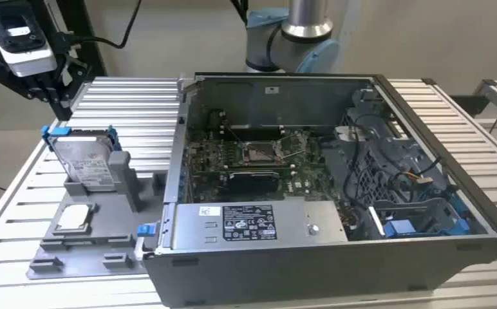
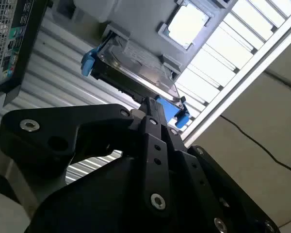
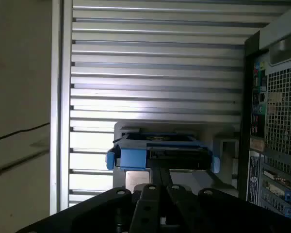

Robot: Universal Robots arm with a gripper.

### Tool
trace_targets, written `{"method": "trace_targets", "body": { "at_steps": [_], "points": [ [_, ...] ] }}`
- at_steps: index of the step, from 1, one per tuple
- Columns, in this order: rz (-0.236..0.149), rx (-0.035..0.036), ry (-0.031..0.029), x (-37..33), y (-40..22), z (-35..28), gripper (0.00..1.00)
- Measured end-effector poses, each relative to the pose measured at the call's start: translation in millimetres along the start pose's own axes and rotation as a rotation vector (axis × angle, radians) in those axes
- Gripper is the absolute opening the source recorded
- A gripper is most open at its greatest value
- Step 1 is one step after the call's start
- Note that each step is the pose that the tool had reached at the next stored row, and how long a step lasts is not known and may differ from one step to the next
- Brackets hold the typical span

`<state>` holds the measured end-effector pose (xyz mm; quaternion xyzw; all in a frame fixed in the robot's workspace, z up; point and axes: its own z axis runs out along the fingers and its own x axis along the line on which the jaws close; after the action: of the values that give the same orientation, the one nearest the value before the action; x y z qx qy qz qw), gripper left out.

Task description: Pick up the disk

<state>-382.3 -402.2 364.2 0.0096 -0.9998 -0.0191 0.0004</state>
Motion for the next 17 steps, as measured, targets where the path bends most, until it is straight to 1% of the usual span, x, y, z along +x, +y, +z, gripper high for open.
{"method": "trace_targets", "body": {
  "at_steps": [11, 14, 17],
  "points": [
    [-0.001, 0.0001, 0.0001, 0.0, 0.0, 0.0, 0.00],
    [-0.021, 0.0001, 0.0010, 0.1, 0.0, -0.1, 0.00],
    [-0.057, 0.0001, 0.0023, 0.1, 0.1, -0.1, 0.00]
  ]
}}
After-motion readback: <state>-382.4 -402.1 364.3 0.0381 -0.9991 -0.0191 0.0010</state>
